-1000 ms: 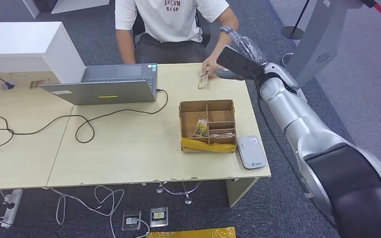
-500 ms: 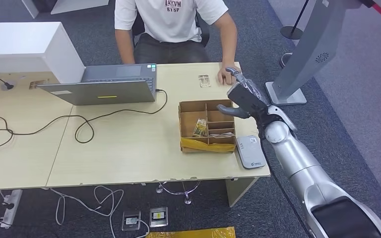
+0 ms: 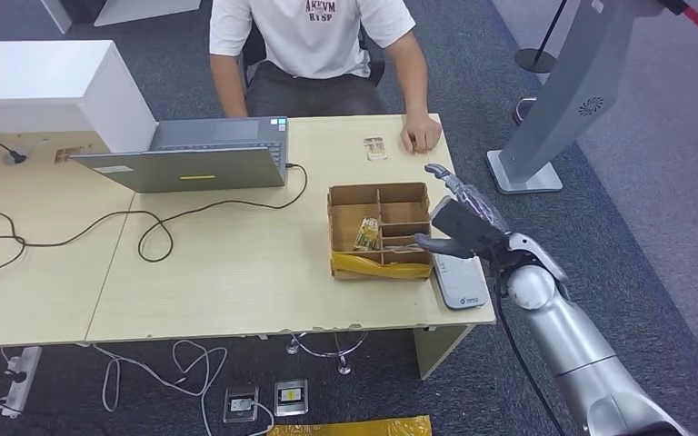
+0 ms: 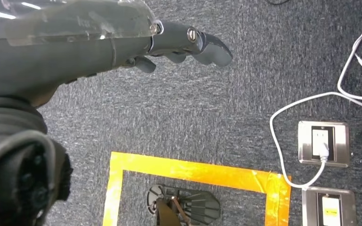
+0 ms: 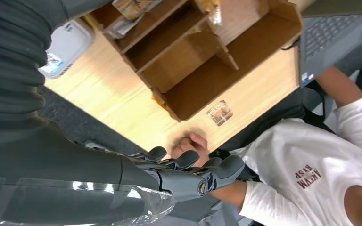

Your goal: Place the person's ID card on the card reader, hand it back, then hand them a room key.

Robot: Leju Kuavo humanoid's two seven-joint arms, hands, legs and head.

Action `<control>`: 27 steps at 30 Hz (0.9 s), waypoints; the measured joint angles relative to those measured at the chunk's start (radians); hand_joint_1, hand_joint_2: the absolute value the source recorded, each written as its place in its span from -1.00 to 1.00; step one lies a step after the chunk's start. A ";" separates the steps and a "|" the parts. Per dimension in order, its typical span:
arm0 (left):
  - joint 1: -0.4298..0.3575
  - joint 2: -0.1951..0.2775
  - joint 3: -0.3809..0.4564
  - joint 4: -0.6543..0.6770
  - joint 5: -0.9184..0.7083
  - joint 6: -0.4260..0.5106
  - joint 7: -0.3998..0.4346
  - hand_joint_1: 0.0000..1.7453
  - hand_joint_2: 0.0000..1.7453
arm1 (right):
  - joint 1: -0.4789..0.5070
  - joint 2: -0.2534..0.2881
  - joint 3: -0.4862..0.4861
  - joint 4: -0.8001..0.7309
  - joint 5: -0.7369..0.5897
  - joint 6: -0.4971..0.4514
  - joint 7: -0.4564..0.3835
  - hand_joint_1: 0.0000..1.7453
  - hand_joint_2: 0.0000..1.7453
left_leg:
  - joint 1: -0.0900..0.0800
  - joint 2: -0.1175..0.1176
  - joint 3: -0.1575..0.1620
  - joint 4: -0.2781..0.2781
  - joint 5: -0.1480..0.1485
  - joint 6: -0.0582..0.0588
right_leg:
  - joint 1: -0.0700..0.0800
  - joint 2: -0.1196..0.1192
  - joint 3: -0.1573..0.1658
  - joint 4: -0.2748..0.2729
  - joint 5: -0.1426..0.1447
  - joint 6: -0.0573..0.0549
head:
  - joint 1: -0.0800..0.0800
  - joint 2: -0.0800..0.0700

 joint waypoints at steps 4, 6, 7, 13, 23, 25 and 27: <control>-0.001 0.000 -0.005 0.000 0.000 -0.002 0.003 -1.00 -1.00 | 0.029 -0.025 0.002 -0.047 0.098 0.011 0.041 -1.00 1.00 | 0.000 0.000 0.000 0.000 0.000 0.000 | 0.000 0.000 0.000 0.000 0.000 0.000 | 0.000 0.000; -0.001 0.000 -0.008 0.000 0.000 -0.003 0.007 -1.00 -1.00 | 0.043 -0.039 0.007 -0.068 0.155 0.013 0.063 -1.00 1.00 | 0.000 0.000 0.000 0.000 0.000 0.000 | 0.000 0.000 0.000 0.000 0.000 0.000 | 0.000 0.000; -0.001 0.000 -0.008 0.000 0.000 -0.003 0.010 -1.00 -1.00 | 0.048 -0.045 0.010 -0.075 0.181 0.012 0.074 -1.00 1.00 | 0.000 0.000 0.000 0.000 0.000 0.000 | 0.000 0.000 0.000 0.000 0.000 0.000 | 0.000 0.000; -0.002 -0.001 -0.015 0.000 0.009 -0.003 0.023 -1.00 -1.00 | 0.072 -0.070 0.028 -0.087 0.410 -0.030 0.141 -1.00 1.00 | 0.000 0.000 0.000 0.000 0.000 0.000 | 0.000 0.000 0.000 0.000 0.000 0.000 | 0.000 0.000; -0.003 -0.002 -0.017 0.000 0.010 -0.003 0.023 -1.00 -1.00 | 0.097 -0.088 0.067 -0.094 0.528 -0.052 0.181 -1.00 1.00 | 0.000 0.000 0.000 0.000 0.000 0.000 | 0.000 0.000 0.000 0.000 0.000 0.000 | 0.000 0.000; -0.004 -0.002 -0.017 0.000 0.010 -0.002 0.022 -1.00 -1.00 | 0.101 -0.089 0.073 -0.096 0.541 -0.059 0.182 -1.00 1.00 | 0.000 0.000 0.000 0.000 0.000 0.000 | 0.000 0.000 0.000 0.000 0.000 0.000 | 0.000 0.000; -0.004 -0.002 -0.017 0.000 0.011 -0.002 0.022 -1.00 -1.00 | 0.102 -0.088 0.080 -0.096 0.552 -0.066 0.179 -1.00 1.00 | 0.000 0.000 0.000 0.000 0.000 0.000 | 0.000 0.000 0.000 0.000 0.000 0.000 | 0.000 0.000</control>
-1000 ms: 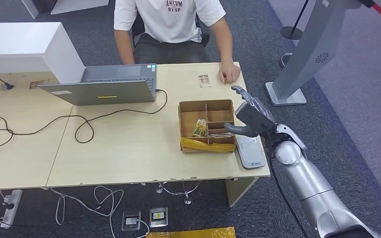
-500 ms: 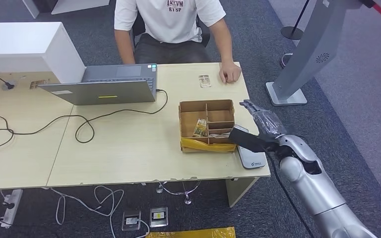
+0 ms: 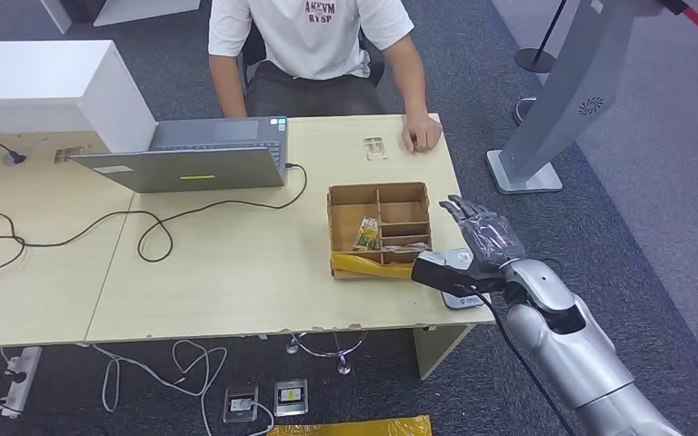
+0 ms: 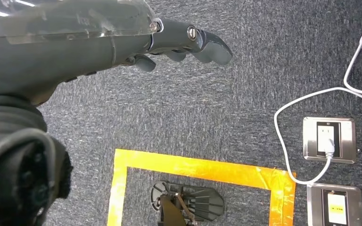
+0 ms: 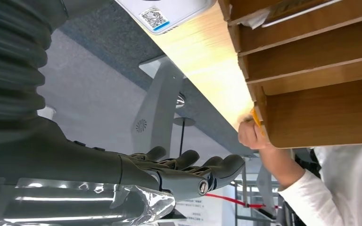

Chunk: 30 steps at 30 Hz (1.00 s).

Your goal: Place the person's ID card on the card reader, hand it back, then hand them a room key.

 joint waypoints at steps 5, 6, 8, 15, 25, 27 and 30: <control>0.000 -0.001 0.000 0.000 0.000 0.001 -0.001 -1.00 -1.00 | -0.001 0.007 0.019 0.002 0.024 -0.034 -0.020 -1.00 1.00 | 0.000 0.000 0.000 0.000 0.000 0.000 | 0.000 0.000 0.000 0.000 0.000 0.000 | 0.000 0.000; 0.000 -0.002 0.000 0.000 0.000 0.000 -0.001 -1.00 -1.00 | -0.002 0.010 0.021 0.003 0.028 -0.044 -0.026 -1.00 1.00 | 0.000 0.000 0.000 0.000 0.000 0.000 | 0.000 0.000 0.000 0.000 0.000 0.000 | 0.000 0.000; -0.001 -0.003 -0.001 0.000 -0.002 -0.001 -0.002 -1.00 -1.00 | -0.007 0.020 0.026 0.011 0.036 -0.068 -0.040 -1.00 1.00 | 0.000 0.000 -0.001 0.000 0.000 0.000 | 0.000 0.000 0.000 0.000 0.000 0.000 | 0.000 0.000; -0.003 -0.005 -0.007 0.000 -0.016 -0.004 -0.002 -1.00 -1.00 | -0.031 0.058 0.045 0.063 0.060 -0.157 -0.081 -1.00 1.00 | 0.000 0.000 -0.001 0.000 0.000 0.000 | 0.000 0.000 0.000 0.000 0.000 0.000 | 0.000 0.000; -0.003 -0.005 -0.014 0.000 -0.022 -0.004 -0.002 -1.00 -1.00 | -0.055 0.126 0.065 0.149 0.071 -0.188 -0.105 -1.00 1.00 | 0.000 0.000 -0.001 0.000 0.000 0.000 | 0.000 0.000 0.000 0.000 0.000 0.000 | 0.000 0.000; -0.003 -0.005 -0.014 0.000 -0.021 -0.004 -0.002 -1.00 -1.00 | -0.058 0.133 0.067 0.164 0.070 -0.191 -0.108 -1.00 1.00 | 0.000 0.000 -0.001 0.000 0.000 0.000 | 0.000 0.000 0.000 0.000 0.000 0.000 | 0.000 0.000; -0.003 -0.005 -0.015 0.000 -0.021 -0.004 -0.002 -1.00 -1.00 | -0.061 0.140 0.070 0.180 0.068 -0.195 -0.113 -1.00 1.00 | 0.000 0.000 -0.001 0.000 0.000 0.000 | 0.000 0.000 0.000 0.000 0.000 0.000 | 0.000 0.000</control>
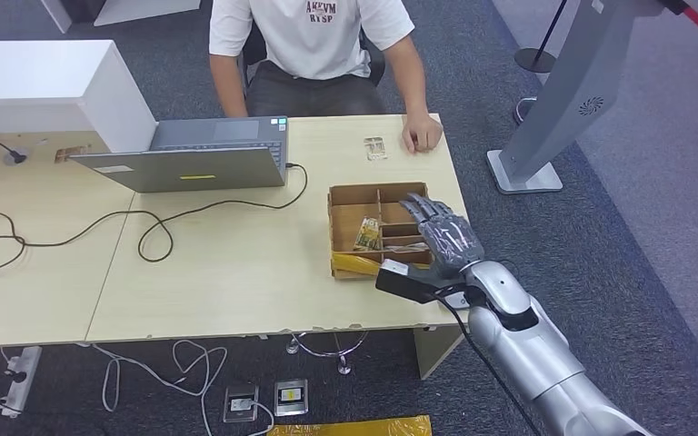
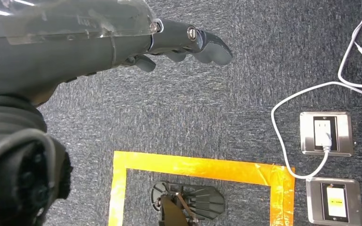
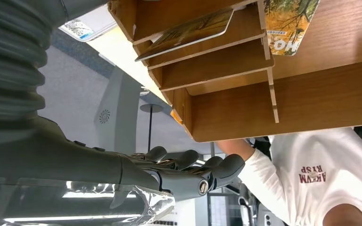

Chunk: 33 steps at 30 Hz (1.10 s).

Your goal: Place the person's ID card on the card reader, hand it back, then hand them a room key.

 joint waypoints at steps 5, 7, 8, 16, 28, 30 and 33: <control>0.000 -0.001 -0.001 0.000 0.001 0.000 0.000 -1.00 -1.00 | -0.009 0.007 0.005 0.028 -0.010 -0.010 -0.011 -1.00 1.00 | 0.000 0.000 0.000 0.000 0.000 0.000 | 0.000 0.000 0.000 0.000 0.000 0.000 | 0.000 0.000; 0.000 -0.001 -0.001 0.000 0.002 0.000 0.000 -1.00 -1.00 | -0.011 0.010 0.006 0.038 -0.013 -0.014 -0.016 -1.00 1.00 | 0.000 0.000 0.000 0.000 0.000 0.000 | 0.000 0.000 0.000 0.000 0.000 0.000 | 0.000 0.000; 0.000 -0.001 -0.001 0.000 -0.001 -0.005 0.004 -1.00 -1.00 | -0.012 0.012 0.006 0.043 -0.014 -0.016 -0.017 -1.00 1.00 | 0.000 0.000 0.000 0.000 0.000 0.000 | 0.000 0.000 0.000 0.000 0.000 0.000 | 0.000 0.000; -0.007 0.058 -0.024 0.000 -0.039 -0.116 0.043 -1.00 -1.00 | -0.025 0.034 0.008 0.078 -0.012 -0.024 -0.010 -1.00 1.00 | 0.001 0.000 0.000 0.000 0.000 0.000 | 0.001 0.000 0.000 0.000 0.000 0.000 | 0.000 0.000; -0.010 0.078 -0.049 0.000 -0.046 -0.105 0.050 -1.00 -1.00 | -0.028 0.044 0.009 0.100 -0.023 -0.006 0.009 1.00 1.00 | 0.001 0.000 0.000 0.000 0.000 0.000 | 0.001 0.000 0.000 0.000 0.000 -0.001 | 0.000 0.000; -0.010 0.079 -0.051 0.000 -0.039 -0.093 0.044 -1.00 -1.00 | -0.028 0.044 0.009 0.101 -0.029 0.002 0.012 1.00 1.00 | 0.001 0.000 0.000 0.000 0.000 0.000 | 0.001 0.000 0.000 0.000 0.000 -0.001 | 0.000 0.000; -0.009 0.064 -0.051 0.000 -0.027 -0.045 0.026 -1.00 -1.00 | -0.026 0.043 0.009 0.101 -0.035 0.009 0.014 1.00 1.00 | 0.001 0.000 0.000 0.000 0.000 0.000 | 0.001 0.000 0.000 0.000 0.000 -0.001 | 0.000 0.000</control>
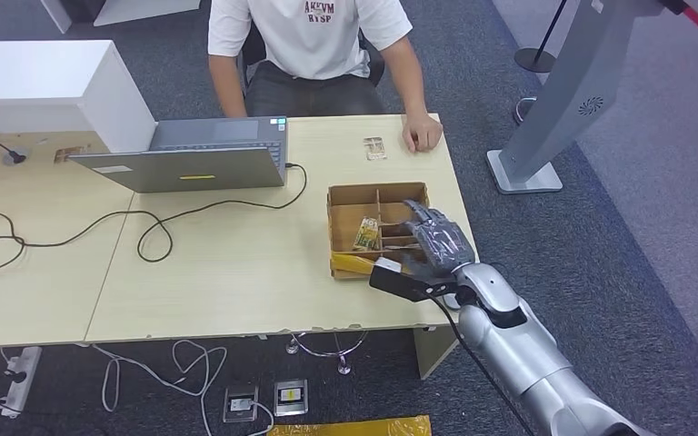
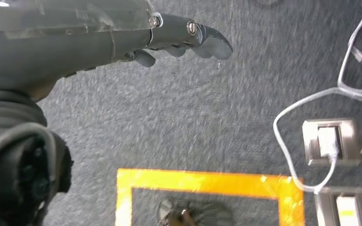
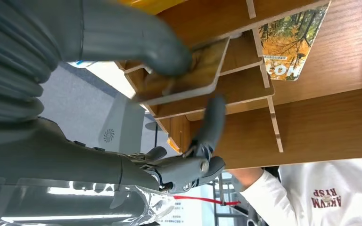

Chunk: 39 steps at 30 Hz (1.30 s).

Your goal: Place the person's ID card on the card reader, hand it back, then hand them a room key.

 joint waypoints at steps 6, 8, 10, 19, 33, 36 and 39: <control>0.001 0.000 -0.008 -0.001 -0.019 -0.063 0.026 -1.00 -1.00 | -0.004 0.000 0.000 0.000 -0.004 0.022 0.004 1.00 1.00 | 0.000 0.000 0.000 0.000 0.000 0.000 | 0.000 0.000 0.000 0.000 0.000 0.000 | 0.001 0.000; -0.001 0.011 -0.009 -0.001 -0.019 -0.072 0.027 -1.00 -1.00 | -0.007 0.001 0.000 0.000 -0.004 0.028 0.004 1.00 1.00 | 0.000 0.000 0.000 0.000 0.000 0.000 | 0.000 0.000 0.000 0.000 0.000 0.000 | 0.000 0.000; -0.002 0.020 -0.009 0.000 -0.019 -0.074 0.027 -1.00 -1.00 | -0.007 0.001 0.000 0.000 -0.004 0.031 0.003 1.00 1.00 | 0.000 0.000 0.000 0.000 0.000 0.000 | 0.000 0.000 0.000 0.000 0.000 0.000 | 0.000 0.000; -0.003 0.029 -0.009 0.000 -0.026 -0.074 0.027 -1.00 -1.00 | -0.010 0.002 0.000 0.000 -0.004 0.031 0.001 1.00 1.00 | 0.000 0.000 0.000 0.000 0.000 0.000 | 0.000 0.000 0.000 0.000 0.000 0.000 | 0.001 0.000; -0.026 0.028 -0.010 0.000 -0.026 -0.055 0.033 -1.00 -1.00 | -0.220 0.000 -0.059 0.002 -0.015 0.003 -0.110 1.00 1.00 | 0.000 0.001 0.000 0.000 0.001 -0.001 | 0.000 0.001 -0.001 0.001 0.002 -0.001 | 0.001 0.000; -0.030 0.026 -0.010 0.000 -0.026 -0.055 0.034 -1.00 -1.00 | -0.317 -0.003 -0.080 0.012 -0.026 0.003 -0.134 1.00 1.00 | 0.000 0.001 0.000 0.000 0.001 -0.001 | 0.000 0.001 -0.001 0.001 0.002 -0.001 | 0.000 0.000; -0.034 0.026 -0.010 0.000 -0.029 -0.053 0.034 -1.00 -1.00 | -0.407 -0.003 -0.093 0.031 -0.035 -0.001 -0.154 1.00 1.00 | 0.000 0.001 0.000 0.000 0.001 -0.001 | 0.000 0.001 -0.001 0.001 0.002 -0.001 | 0.000 0.000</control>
